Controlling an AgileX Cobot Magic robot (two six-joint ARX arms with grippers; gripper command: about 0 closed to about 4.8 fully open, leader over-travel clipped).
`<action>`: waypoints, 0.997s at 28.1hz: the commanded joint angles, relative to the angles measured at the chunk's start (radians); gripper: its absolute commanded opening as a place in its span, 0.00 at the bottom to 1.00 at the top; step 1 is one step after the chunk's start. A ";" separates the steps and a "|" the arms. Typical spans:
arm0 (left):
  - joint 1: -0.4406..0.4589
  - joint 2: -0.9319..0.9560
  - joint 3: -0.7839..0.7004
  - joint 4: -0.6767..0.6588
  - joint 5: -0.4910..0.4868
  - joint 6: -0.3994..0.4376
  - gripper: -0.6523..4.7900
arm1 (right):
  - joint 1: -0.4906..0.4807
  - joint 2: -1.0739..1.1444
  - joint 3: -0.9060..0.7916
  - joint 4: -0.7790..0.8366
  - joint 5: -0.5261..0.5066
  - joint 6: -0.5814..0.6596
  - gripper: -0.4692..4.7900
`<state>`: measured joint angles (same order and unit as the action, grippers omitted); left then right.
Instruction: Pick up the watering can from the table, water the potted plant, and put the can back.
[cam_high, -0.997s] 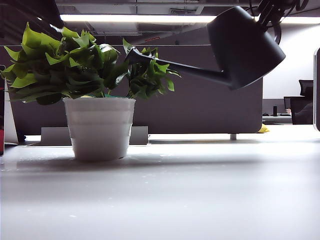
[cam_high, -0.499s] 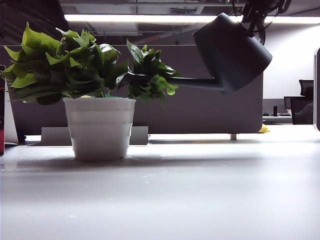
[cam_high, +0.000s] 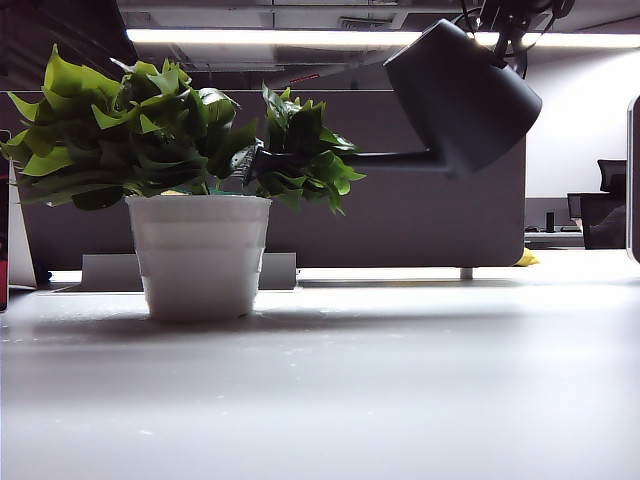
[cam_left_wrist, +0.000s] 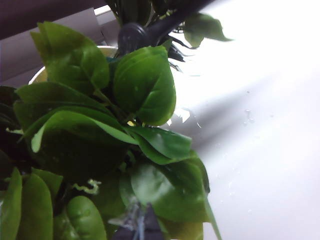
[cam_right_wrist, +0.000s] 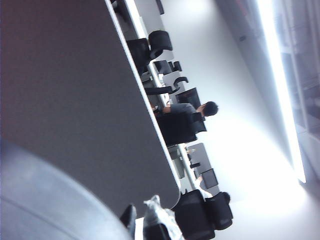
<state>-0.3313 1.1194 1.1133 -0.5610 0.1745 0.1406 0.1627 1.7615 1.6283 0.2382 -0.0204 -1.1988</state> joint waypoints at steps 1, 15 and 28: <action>0.001 -0.002 0.008 0.006 0.005 -0.003 0.11 | 0.002 -0.021 0.024 0.130 0.003 -0.020 0.08; 0.001 -0.002 0.008 -0.003 0.005 -0.002 0.11 | 0.003 -0.021 0.037 0.138 -0.001 -0.066 0.08; 0.001 -0.002 0.008 -0.006 0.005 -0.002 0.11 | 0.003 -0.021 0.048 0.133 -0.001 -0.097 0.08</action>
<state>-0.3313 1.1202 1.1133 -0.5701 0.1749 0.1406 0.1661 1.7630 1.6535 0.2558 -0.0273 -1.2945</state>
